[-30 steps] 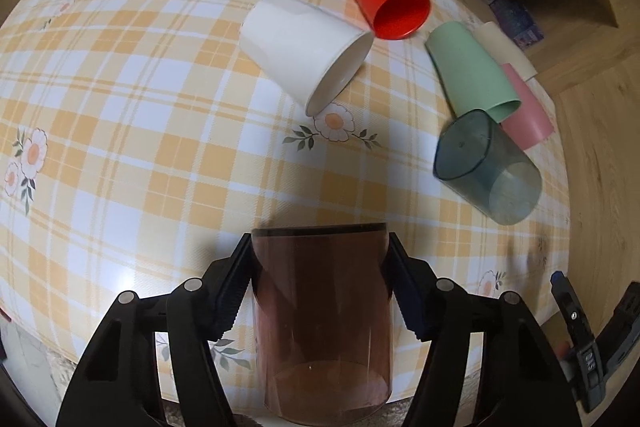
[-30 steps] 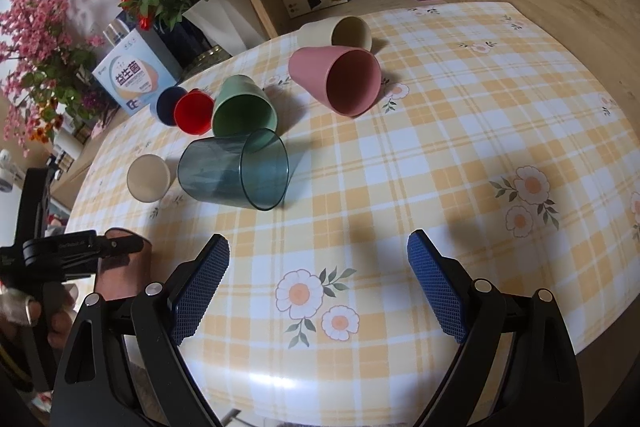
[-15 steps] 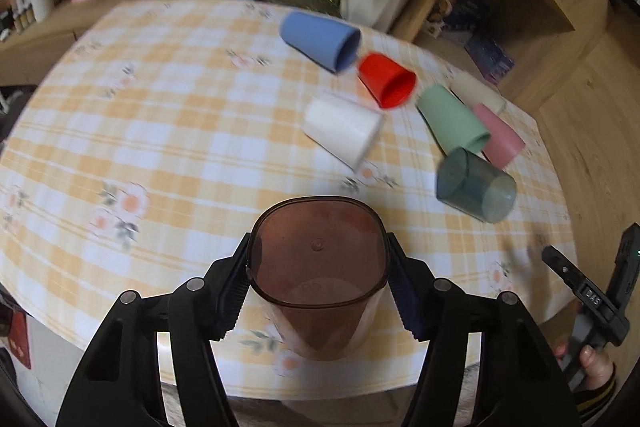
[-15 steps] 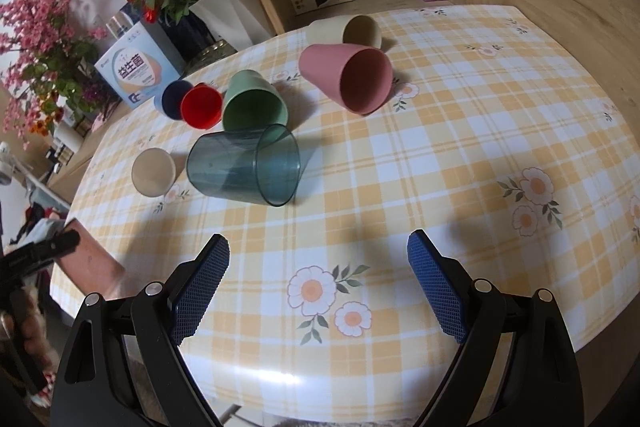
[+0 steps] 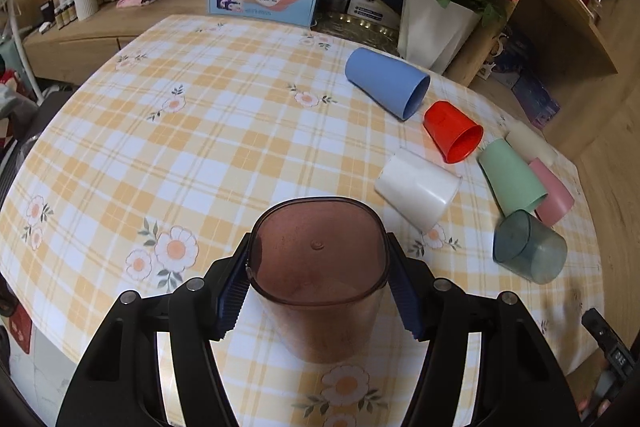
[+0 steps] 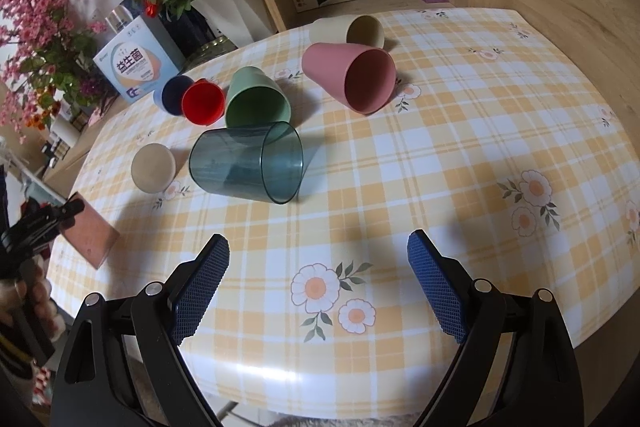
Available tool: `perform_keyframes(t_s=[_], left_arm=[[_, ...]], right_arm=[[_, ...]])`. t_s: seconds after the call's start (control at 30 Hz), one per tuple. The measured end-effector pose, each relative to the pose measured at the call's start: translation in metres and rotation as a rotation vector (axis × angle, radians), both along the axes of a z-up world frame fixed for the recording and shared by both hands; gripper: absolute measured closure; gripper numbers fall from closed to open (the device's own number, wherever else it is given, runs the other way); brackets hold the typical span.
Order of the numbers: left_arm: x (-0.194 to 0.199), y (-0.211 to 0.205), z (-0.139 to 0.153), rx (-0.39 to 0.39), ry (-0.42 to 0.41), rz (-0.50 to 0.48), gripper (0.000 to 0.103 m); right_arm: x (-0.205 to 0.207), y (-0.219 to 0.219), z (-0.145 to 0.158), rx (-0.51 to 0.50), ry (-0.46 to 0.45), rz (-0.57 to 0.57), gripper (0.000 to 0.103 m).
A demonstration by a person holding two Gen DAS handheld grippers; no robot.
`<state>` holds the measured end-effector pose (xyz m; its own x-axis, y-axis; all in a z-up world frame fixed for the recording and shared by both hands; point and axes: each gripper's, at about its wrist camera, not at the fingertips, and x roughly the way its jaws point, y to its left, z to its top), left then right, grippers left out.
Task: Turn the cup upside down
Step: 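Rotate the brown cup rim-down with the left gripper and lower it onto the table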
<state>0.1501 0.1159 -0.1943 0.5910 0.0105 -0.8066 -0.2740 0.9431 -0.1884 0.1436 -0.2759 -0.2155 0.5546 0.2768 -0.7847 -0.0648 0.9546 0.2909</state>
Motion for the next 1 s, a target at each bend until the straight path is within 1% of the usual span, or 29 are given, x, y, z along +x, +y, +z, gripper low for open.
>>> perform_keyframes(t_s=[0.23,0.57,0.67,0.83,1.0], left_arm=[[0.004,-0.015,0.0,0.029,-0.012,-0.036,0.042],[-0.008,-0.038,-0.003,0.133,-0.007,-0.074,0.042],[-0.009,-0.041,-0.007,0.117,0.005,-0.081,0.042],[-0.011,-0.049,-0.01,0.151,0.014,-0.095,0.042],[-0.012,-0.048,-0.008,0.123,0.024,-0.098,0.04]], right_arm=[[0.0,-0.001,-0.002,0.004,0.012,-0.005,0.015],[-0.004,-0.001,0.002,0.009,0.003,-0.006,0.015],[-0.006,-0.003,0.003,0.011,0.001,-0.009,0.015],[-0.01,-0.006,0.009,0.007,-0.007,-0.018,0.015],[-0.013,-0.008,0.021,0.005,-0.024,-0.022,0.015]])
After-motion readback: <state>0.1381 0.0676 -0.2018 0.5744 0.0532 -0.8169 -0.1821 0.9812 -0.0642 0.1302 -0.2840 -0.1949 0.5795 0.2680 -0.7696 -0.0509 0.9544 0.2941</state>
